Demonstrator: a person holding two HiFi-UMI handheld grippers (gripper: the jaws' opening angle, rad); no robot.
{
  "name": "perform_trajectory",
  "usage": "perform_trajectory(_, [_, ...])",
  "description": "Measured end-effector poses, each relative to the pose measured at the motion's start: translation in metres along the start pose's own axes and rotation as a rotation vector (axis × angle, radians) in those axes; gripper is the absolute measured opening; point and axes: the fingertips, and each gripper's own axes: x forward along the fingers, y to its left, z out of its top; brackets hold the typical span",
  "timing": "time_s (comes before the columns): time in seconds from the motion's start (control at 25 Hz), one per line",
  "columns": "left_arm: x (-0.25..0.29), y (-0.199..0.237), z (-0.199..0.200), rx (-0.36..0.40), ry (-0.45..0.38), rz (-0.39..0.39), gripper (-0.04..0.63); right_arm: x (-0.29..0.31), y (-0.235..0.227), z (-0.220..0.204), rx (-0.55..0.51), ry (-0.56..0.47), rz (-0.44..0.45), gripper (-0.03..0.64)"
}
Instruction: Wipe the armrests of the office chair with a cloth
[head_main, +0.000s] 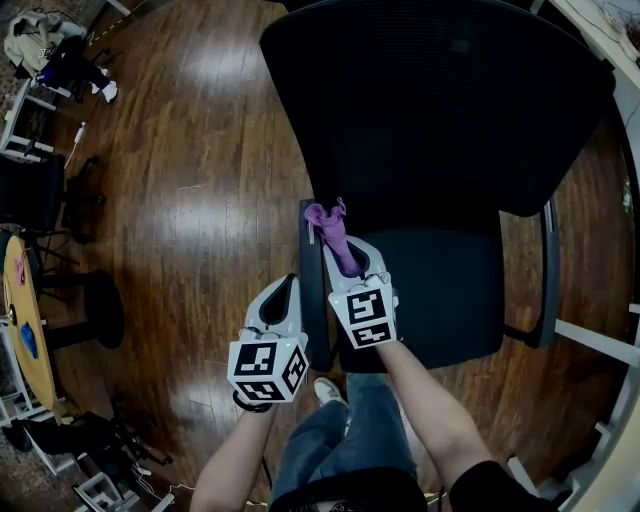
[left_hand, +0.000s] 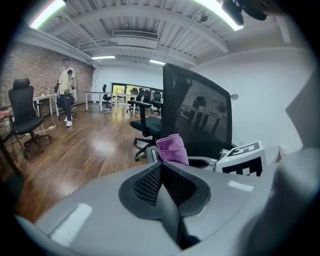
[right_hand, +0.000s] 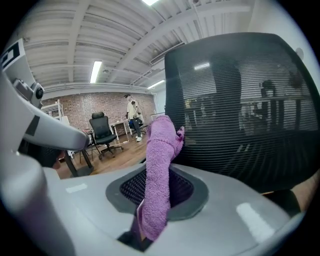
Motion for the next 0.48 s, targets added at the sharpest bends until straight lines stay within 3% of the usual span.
perform_trajectory(0.48, [-0.040, 0.000, -0.028, 0.013, -0.002, -0.053, 0.005, -0.042, 0.038, -0.019, -0.012, -0.005, -0.036, 0.072])
